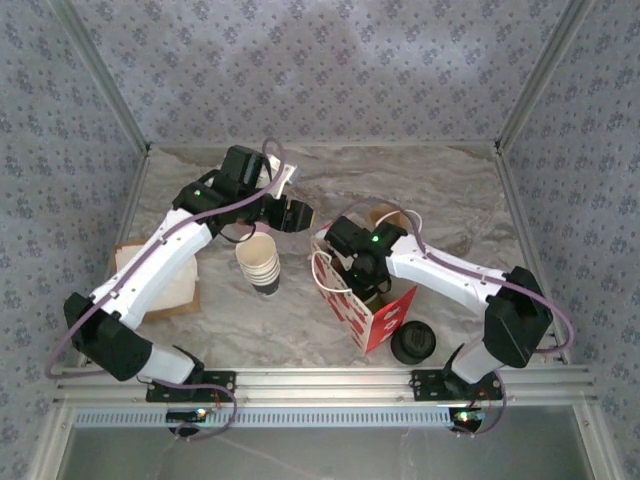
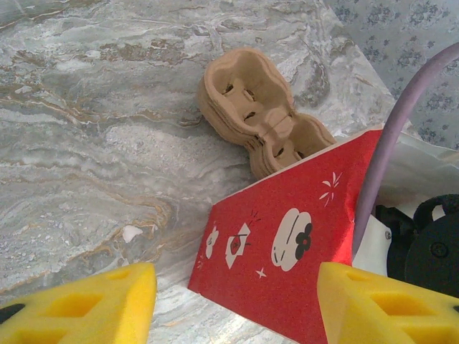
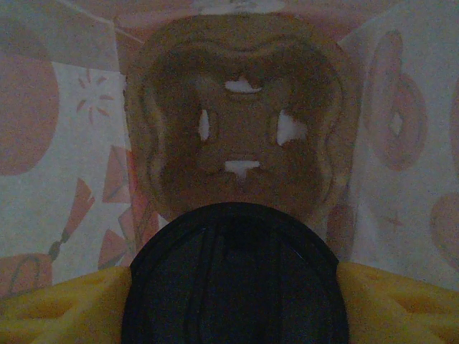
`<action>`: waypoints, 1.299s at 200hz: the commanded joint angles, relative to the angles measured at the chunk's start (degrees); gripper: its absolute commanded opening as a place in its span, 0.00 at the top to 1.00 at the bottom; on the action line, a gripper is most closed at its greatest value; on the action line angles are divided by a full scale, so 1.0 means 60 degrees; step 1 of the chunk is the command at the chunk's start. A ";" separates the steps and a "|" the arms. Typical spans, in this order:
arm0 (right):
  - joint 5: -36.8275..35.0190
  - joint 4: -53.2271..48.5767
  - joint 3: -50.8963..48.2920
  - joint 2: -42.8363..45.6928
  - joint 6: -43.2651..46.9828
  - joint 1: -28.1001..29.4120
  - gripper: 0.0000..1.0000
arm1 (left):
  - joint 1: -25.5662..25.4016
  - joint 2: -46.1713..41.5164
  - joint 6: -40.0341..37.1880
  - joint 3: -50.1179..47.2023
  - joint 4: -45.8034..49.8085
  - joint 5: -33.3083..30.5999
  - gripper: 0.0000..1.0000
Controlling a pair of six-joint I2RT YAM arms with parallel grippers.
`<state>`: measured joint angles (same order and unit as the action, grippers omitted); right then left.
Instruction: Pack the takeout coffee
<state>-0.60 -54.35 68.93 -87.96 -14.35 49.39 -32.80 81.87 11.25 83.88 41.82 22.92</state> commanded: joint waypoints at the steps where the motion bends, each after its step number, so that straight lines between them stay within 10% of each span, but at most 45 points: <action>1: 0.0188 -0.0607 -0.0272 -0.0101 -0.0157 -0.0010 0.27 | 0.0075 -0.0124 0.0074 0.0102 -0.0114 0.0003 0.39; 260: -0.0155 -0.1093 0.0465 0.0260 -0.0161 0.0156 0.17 | 0.0155 -0.0080 0.0104 0.0087 -0.0174 -0.0011 0.38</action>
<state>-0.86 -58.52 70.13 -87.74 -14.57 49.93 -32.25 81.87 11.66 83.88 41.78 22.72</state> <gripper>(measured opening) 0.829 0.615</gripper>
